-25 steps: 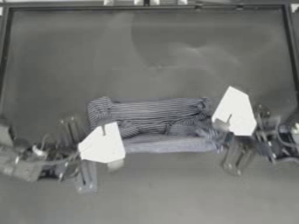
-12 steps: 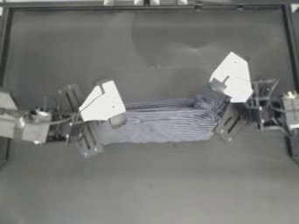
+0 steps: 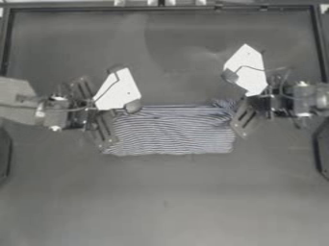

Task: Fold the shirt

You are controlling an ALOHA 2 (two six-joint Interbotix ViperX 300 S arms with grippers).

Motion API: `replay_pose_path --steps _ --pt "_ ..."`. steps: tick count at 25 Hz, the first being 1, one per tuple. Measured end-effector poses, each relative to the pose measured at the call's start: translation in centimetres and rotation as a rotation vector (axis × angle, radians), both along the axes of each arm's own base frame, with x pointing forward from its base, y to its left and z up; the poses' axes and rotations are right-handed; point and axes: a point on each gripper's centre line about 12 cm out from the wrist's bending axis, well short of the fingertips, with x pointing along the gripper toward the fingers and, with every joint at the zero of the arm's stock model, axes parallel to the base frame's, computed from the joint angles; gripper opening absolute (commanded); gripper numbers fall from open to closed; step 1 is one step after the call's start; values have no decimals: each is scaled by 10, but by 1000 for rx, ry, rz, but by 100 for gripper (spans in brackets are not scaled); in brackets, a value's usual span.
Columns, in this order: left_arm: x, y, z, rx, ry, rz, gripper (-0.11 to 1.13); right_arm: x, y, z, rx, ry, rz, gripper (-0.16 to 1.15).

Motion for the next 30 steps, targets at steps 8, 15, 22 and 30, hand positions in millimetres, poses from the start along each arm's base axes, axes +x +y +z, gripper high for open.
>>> replay_pose_path --steps 8,15,22,30 --pt "-2 20 -33 -22 44 8 4 1 -22 -32 33 29 -30 7" --pt "0 22 -50 -45 67 12 9 3 -25 -52 71 44 -34 7" --pt "2 20 -52 -82 54 42 57 6 -24 -52 81 26 -18 23" --pt "0 20 -42 -97 24 66 85 7 -23 -53 81 8 3 108"
